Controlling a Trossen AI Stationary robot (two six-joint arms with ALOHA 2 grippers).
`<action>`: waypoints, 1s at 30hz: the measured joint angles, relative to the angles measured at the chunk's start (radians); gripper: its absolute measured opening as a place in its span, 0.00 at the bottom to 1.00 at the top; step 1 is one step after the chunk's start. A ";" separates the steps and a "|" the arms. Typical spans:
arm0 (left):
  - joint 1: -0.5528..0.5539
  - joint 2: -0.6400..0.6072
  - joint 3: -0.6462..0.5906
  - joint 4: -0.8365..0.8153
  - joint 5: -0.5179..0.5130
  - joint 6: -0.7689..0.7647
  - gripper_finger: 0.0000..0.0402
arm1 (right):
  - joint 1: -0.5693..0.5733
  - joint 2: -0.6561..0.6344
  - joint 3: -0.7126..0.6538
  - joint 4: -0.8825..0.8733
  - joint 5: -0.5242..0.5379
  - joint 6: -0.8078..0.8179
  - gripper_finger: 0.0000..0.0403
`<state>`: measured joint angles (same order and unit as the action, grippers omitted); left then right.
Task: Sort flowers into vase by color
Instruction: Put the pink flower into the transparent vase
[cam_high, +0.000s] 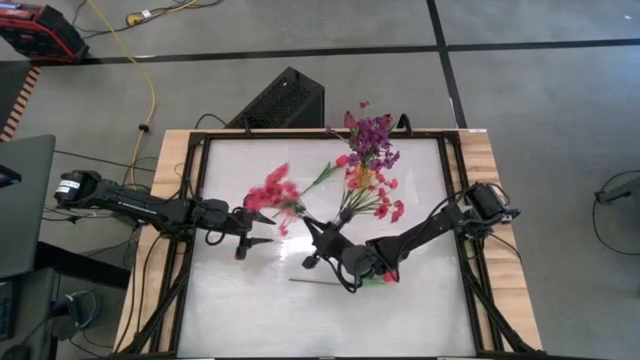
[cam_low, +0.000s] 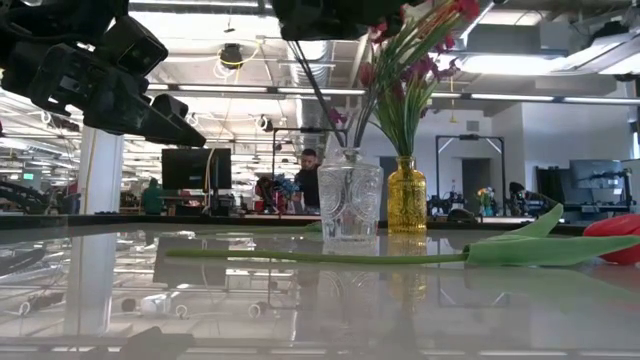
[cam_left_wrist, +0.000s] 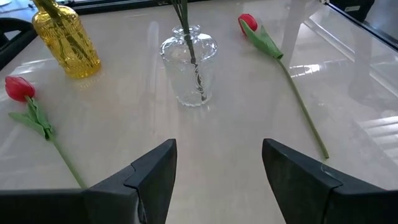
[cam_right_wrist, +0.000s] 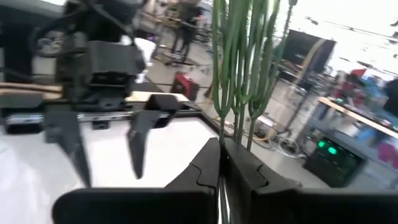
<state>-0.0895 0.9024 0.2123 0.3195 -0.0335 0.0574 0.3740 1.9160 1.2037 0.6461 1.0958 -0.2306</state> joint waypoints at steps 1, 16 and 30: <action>0.000 0.000 0.000 0.000 0.000 0.000 0.56 | 0.000 0.000 0.000 0.003 0.017 0.011 0.10; 0.000 0.000 0.000 -0.001 0.000 -0.001 0.56 | 0.031 0.000 0.000 0.035 0.168 0.100 0.10; 0.000 0.000 0.000 -0.017 0.000 -0.010 0.56 | 0.053 0.000 0.000 0.051 0.320 0.154 0.30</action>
<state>-0.0891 0.9024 0.2123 0.3027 -0.0334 0.0479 0.4266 1.9163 1.2037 0.6974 1.4162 -0.0762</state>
